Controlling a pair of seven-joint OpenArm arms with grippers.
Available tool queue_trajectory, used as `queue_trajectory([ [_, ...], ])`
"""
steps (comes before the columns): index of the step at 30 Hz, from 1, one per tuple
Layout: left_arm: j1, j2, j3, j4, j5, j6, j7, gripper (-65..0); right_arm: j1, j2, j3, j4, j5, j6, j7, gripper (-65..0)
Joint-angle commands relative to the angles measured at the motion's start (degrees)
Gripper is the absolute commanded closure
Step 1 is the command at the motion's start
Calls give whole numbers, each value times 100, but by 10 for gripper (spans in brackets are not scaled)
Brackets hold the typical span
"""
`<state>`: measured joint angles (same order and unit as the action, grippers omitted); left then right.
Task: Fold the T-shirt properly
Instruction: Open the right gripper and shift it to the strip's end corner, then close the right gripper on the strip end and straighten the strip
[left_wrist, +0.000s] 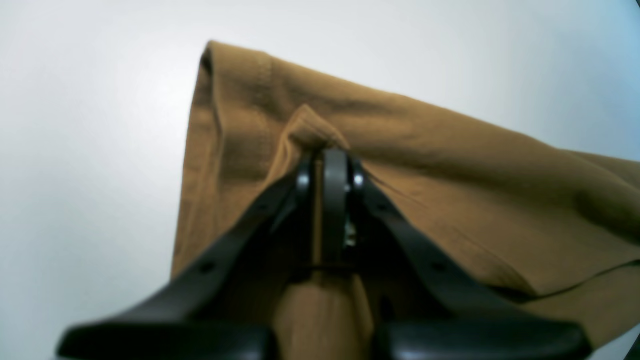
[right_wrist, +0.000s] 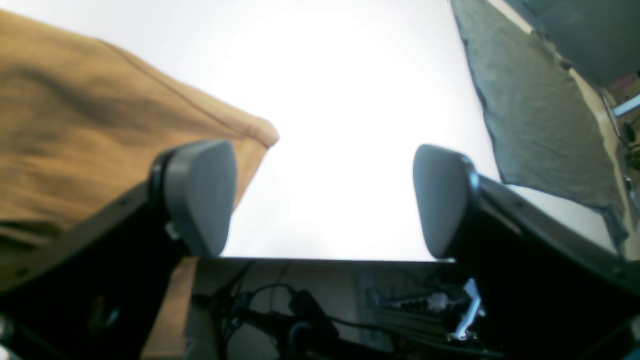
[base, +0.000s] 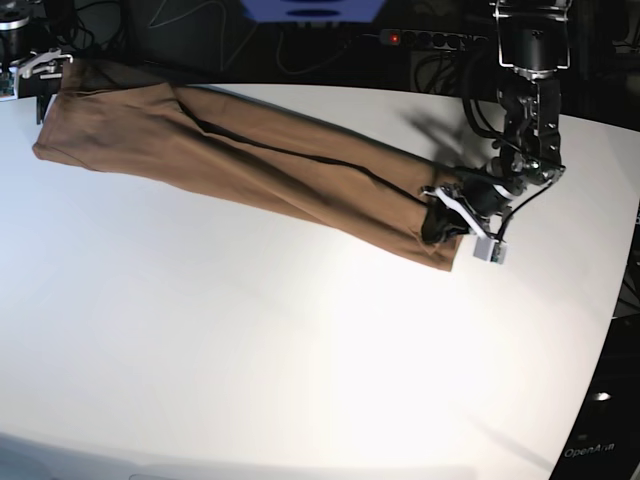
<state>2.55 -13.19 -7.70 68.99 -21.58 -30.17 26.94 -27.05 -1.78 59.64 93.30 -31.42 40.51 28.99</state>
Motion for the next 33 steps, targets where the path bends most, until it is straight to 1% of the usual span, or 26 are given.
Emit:
queue_trajectory([
  [1, 119, -83, 10, -117, 598, 384, 757, -32, -69, 68, 45, 64, 105, -51, 147, -535],
  [7, 119, -83, 10, -126, 598, 384, 757, -32, 19, 68, -25, 64, 113, -51, 147, -531],
  [8, 137, -92, 10, -134, 598, 384, 757, -32, 107, 68, -96, 73, 113, -51, 156, -524],
  [9, 145, -92, 10, -134, 598, 384, 757, -32, 160, 59, -175, 81, 113, -51, 156, -498],
  [10, 145, -92, 10, -134, 598, 384, 757, -32, 204, 59, -245, 81, 113, -51, 129, -457],
  [11, 145, -101, 1, -143, 598, 384, 757, -32, 248, 59, -315, 81, 113, -51, 112, -400],
  [13, 145, -189, 1, -231, 598, 384, 757, -32, 371, 59, -438, 73, 96, -51, 103, -250],
  [16, 145, -224, 1, -442, 598, 393, 757, -32, 520, 33, -561, 20, 87, -51, 94, -26],
  [17, 145, -224, 1, -486, 598, 393, 757, -32, 564, 24, -588, -42, 87, -51, 94, 0],
  [19, 145, -224, 1, -512, 589, 393, 757, -32, 626, 24, -658, -191, 78, -51, 94, -10],
  [29, 348, -206, 1, -495, 589, 446, 757, -32, 626, -37, -667, -965, 78, -51, 94, -4],
  [33, 427, -206, -8, -486, 580, 446, 757, -32, 626, -46, -667, -1070, 78, -51, 94, -4],
])
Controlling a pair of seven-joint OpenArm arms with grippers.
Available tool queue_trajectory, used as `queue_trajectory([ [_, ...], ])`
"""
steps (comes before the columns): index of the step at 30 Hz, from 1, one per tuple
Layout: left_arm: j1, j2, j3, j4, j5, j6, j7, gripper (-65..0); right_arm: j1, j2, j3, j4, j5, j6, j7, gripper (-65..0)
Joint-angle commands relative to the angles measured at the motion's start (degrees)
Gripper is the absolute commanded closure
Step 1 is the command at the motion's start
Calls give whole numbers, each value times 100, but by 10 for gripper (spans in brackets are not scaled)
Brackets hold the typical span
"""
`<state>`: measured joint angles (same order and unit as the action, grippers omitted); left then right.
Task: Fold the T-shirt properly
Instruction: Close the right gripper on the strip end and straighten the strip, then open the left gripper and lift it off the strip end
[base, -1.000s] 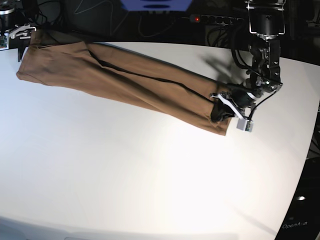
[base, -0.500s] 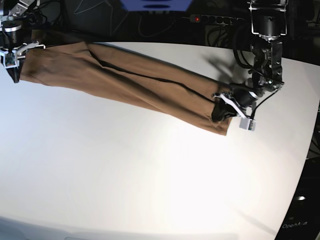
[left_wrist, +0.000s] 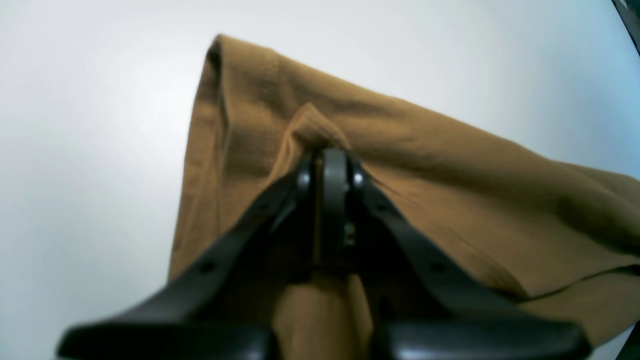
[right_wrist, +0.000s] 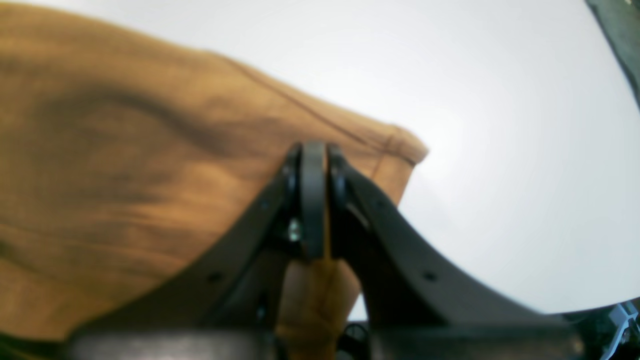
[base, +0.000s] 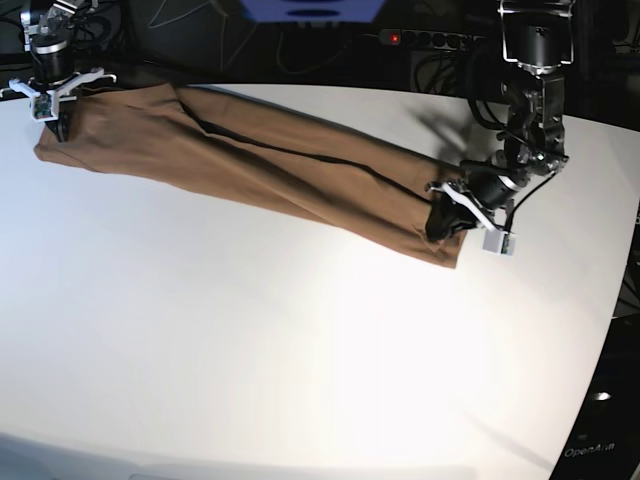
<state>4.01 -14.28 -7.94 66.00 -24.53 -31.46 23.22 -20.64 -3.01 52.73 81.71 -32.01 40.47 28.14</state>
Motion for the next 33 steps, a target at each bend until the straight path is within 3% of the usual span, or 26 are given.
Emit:
queue_trajectory([
  [1, 315, -97, 16, -187, 875, 575, 1128, -32, -15, 76, 24, 44, 137, -47, 179, -4],
  [4, 430, -97, 8, -187, 875, 575, 1128, -32, 3, 112, 6, -176, 137, -47, 179, -4],
  [9, 702, -79, -370, -187, 875, 566, 1128, -32, 311, 516, -135, -861, 137, -47, 135, -4],
  [17, 1142, -71, -564, -178, 840, 549, 1128, -32, 935, 1316, -838, -1433, 137, -47, -1069, -4],
  [22, 1335, 158, -564, -178, 867, 540, 1128, -32, 1497, 1720, -1321, -1934, 137, -47, -1623, -4],
  [27, 1529, 325, -564, -107, 831, 531, 1128, -32, 1902, 1958, -1664, -2365, 137, -47, -2054, -4],
  [33, 1977, 466, -573, 807, 823, 531, 1190, -32, 1867, 1940, -1770, -2461, 137, -47, -2045, -4],
])
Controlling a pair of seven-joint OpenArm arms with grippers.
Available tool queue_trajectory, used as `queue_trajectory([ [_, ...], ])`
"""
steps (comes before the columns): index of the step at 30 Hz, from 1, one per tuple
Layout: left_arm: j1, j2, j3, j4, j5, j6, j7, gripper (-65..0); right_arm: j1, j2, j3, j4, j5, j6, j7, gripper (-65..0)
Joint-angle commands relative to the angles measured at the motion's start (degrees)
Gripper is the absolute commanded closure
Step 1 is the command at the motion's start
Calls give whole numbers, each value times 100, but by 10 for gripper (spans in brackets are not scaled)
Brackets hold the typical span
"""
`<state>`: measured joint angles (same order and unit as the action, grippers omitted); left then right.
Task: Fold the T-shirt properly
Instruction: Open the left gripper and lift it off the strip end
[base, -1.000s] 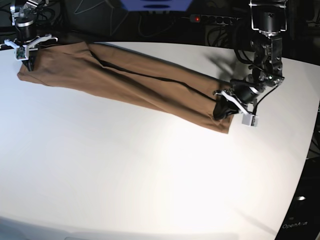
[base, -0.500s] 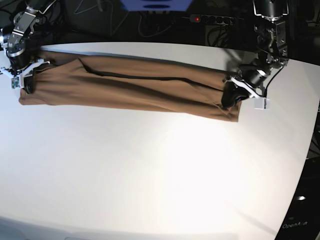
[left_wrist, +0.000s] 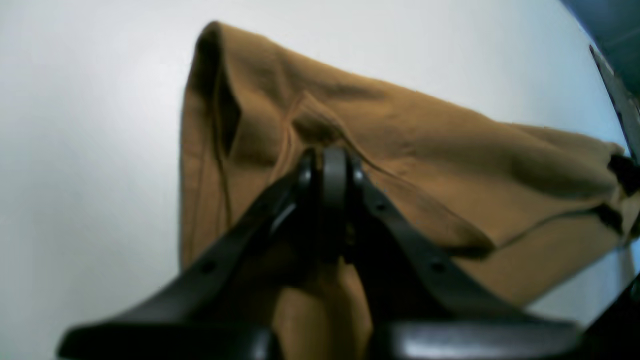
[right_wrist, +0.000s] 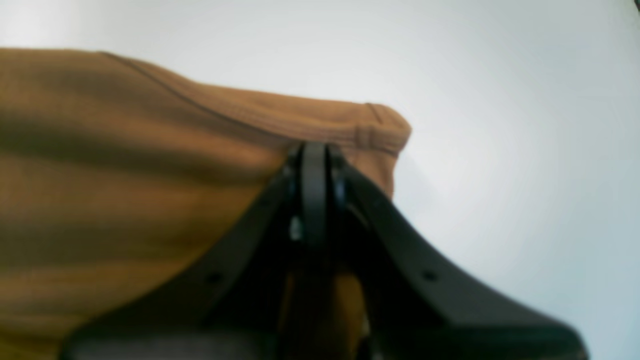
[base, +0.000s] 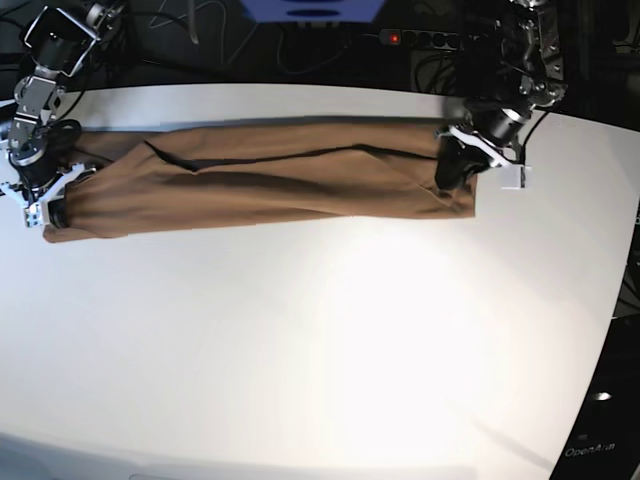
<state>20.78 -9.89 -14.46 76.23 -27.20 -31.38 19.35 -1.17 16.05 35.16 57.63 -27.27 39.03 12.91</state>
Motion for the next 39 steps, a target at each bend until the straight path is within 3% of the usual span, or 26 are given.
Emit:
queue_trajectory([
  [1, 371, 62, 79, -14, 1089, 531, 1577, -32, -81, 34, -39, -53, -337, 97, -521, -4],
  [10, 512, 88, 70, 716, 1089, 566, 1585, -32, -98, 17, -92, -53, -337, 97, -548, -4],
  [18, 424, 62, -642, 725, 1089, 513, 1629, -32, -107, 8, -92, -53, -346, 97, -557, -4],
  [25, 301, 79, -1134, 1788, 1089, 505, 2148, -32, -222, -98, -171, -18, -346, 97, -548, -4],
  [31, -130, 97, -1134, 2615, 1089, 505, 2957, -32, -222, -106, -241, -44, -346, 97, -548, -4],
  [39, -438, 404, -1161, 3177, 1107, 505, 3713, -32, -222, -106, -241, -53, -346, 97, -548, -4],
])
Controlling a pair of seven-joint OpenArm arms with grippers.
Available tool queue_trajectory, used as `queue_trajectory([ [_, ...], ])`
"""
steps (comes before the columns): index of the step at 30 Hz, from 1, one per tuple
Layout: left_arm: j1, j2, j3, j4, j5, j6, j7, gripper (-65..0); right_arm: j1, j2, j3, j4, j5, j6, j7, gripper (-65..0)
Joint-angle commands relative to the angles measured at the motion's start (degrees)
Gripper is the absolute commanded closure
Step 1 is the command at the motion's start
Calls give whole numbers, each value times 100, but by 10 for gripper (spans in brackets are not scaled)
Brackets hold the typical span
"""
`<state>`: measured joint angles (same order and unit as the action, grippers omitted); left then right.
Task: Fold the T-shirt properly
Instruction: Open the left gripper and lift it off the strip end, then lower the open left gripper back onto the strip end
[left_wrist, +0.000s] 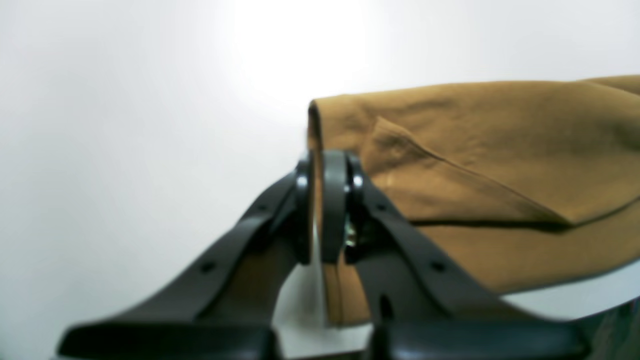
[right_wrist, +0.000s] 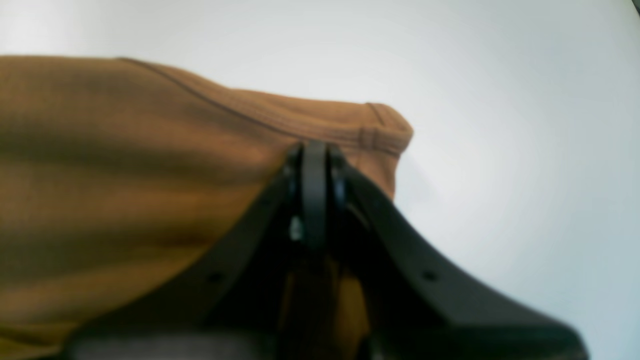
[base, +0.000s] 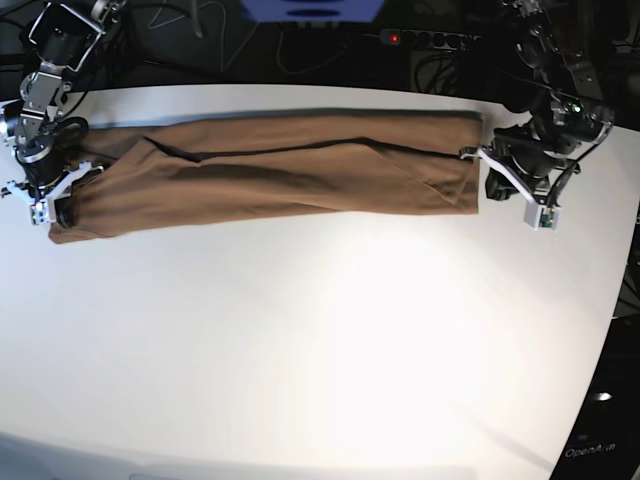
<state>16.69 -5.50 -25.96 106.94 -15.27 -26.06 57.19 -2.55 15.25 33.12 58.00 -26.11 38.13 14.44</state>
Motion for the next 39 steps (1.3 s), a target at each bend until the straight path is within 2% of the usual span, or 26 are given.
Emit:
queue_trajectory([
  [1, 6, -17, -11, 203, -60, -27, 88, -32, -84, -26, -38, -90, -462, 187, -701, -4],
  [3, 138, -35, -46, 300, -60, -27, 545, -32, -84, -26, -38, -90, -462, 187, -701, -4],
  [6, 402, -9, -512, 335, -95, -27, 1037, -34, -84, -26, -38, -90, -462, 187, -701, -4],
  [10, 762, -35, -1022, 317, -113, -44, 1028, -58, -84, -26, -38, -90, -462, 187, -692, -4],
  [12, 850, -44, -1172, 291, -113, -229, 905, -135, -84, -26, -38, -90, -462, 187, -692, -4],
  [14, 832, -44, -1409, 291, -113, -739, 897, -239, -84, -26, -38, -90, -462, 187, -692, -4],
  [16, 797, -17, -1673, 291, -113, -1394, 914, -351, -84, -26, -38, -90, -462, 187, -692, -4],
  [18, 665, -9, -1822, 309, -113, -1394, 923, -427, -84, -26, -38, -90, -462, 187, -692, -4],
  [20, 489, -35, -1980, 238, -78, -1394, 1151, -463, -84, -26, -38, -90, -462, 187, -701, -4],
  [22, 182, -52, -2183, -61, -60, -1394, 1521, -461, -84, -26, -38, -90, -462, 187, -701, -4],
  [25, -337, -360, -2288, -755, -43, -1394, 1784, -446, -84, -26, -38, -90, -462, 187, -701, -4],
  [28, -803, -518, -2209, -1450, -60, -1394, 2057, -439, -84, -26, -38, -99, -462, 187, -710, -4],
  [32, -987, -501, -1866, -1590, -95, -1394, 2198, -412, -93, -26, -38, -99, -462, 187, -710, -4],
  [39, -1172, -518, -1092, -1863, -113, -1394, 2281, -411, -93, -26, -38, -99, -462, 187, -710, -6],
])
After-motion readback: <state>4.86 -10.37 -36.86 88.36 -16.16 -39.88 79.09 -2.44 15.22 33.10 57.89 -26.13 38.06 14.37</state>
